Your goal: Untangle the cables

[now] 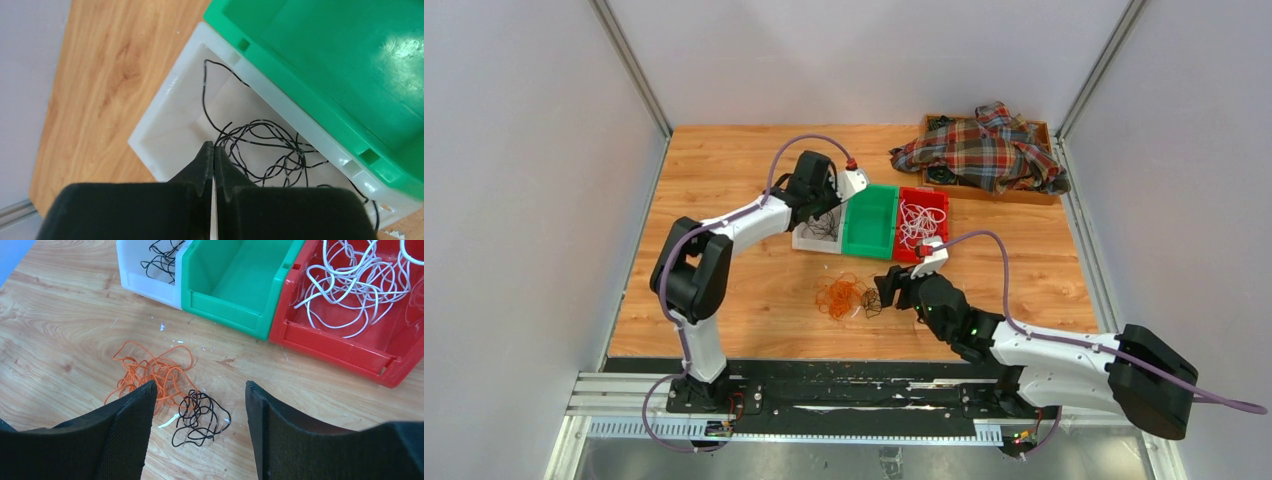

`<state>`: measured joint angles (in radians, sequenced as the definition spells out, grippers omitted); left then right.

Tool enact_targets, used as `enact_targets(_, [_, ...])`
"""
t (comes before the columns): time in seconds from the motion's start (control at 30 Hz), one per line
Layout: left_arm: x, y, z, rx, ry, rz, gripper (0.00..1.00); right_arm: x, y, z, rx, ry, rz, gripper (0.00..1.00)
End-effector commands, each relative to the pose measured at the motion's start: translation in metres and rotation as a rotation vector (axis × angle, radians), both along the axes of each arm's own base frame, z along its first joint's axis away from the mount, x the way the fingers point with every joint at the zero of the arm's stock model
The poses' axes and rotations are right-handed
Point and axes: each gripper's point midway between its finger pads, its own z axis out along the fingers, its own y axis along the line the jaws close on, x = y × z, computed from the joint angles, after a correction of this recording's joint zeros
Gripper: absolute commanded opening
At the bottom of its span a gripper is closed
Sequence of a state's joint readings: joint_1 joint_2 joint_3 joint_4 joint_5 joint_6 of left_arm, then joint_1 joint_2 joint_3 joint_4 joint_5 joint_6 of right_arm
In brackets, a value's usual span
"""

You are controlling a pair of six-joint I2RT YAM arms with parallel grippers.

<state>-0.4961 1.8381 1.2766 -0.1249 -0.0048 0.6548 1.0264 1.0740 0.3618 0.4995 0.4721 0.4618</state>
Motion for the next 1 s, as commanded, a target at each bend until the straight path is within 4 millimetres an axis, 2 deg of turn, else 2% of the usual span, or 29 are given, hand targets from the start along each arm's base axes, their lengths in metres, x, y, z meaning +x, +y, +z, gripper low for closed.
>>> enact_targets(0.0, [-0.004, 0.0, -0.026, 0.01, 0.059, 0.013, 0.0, 0.005, -0.005, 0.01, 0.024, 0.015, -0.03, 0.66])
enact_targets(0.1, [-0.003, -0.002, -0.034, 0.003, 0.087, 0.025, 0.01, 0.004, -0.005, 0.009, 0.018, 0.025, -0.028, 0.69])
enact_targets(0.3, [-0.01, -0.003, -0.047, 0.007, 0.162, 0.032, 0.02, 0.002, -0.007, 0.009, 0.017, 0.039, -0.027, 0.81])
enact_targets(0.33, [-0.011, -0.002, -0.048, 0.01, 0.178, 0.03, 0.08, 0.002, -0.008, 0.009, 0.017, 0.039, -0.028, 0.82])
enact_targets(0.37, [-0.013, -0.002, -0.049, 0.01, 0.199, 0.03, 0.2, 0.002, -0.008, 0.009, 0.016, 0.04, -0.029, 0.83])
enact_targets(0.43, [-0.016, -0.001, -0.044, -0.003, 0.24, 0.034, 0.36, 0.003, -0.01, 0.01, 0.015, 0.039, -0.031, 0.83])
enact_targets(0.53, [-0.014, -0.002, -0.023, -0.039, 0.246, 0.044, 0.49, -0.002, -0.004, 0.009, 0.019, 0.05, 0.01, 0.84])
enact_targets(0.63, [-0.008, -0.004, 0.01, -0.08, 0.211, 0.035, 0.56, -0.002, -0.003, 0.009, 0.016, 0.053, 0.021, 0.84])
enact_targets(0.8, [-0.003, -0.002, 0.054, -0.111, 0.181, 0.023, 0.75, -0.003, -0.001, 0.011, 0.027, 0.056, 0.031, 0.83])
enact_targets(0.87, [-0.004, 0.001, 0.066, -0.103, 0.177, 0.008, 0.84, -0.003, -0.001, 0.011, 0.027, 0.056, 0.032, 0.83])
enact_targets(0.97, [-0.014, 0.004, 0.074, -0.101, 0.203, -0.028, 0.86, -0.004, -0.001, 0.011, 0.025, 0.057, 0.037, 0.83])
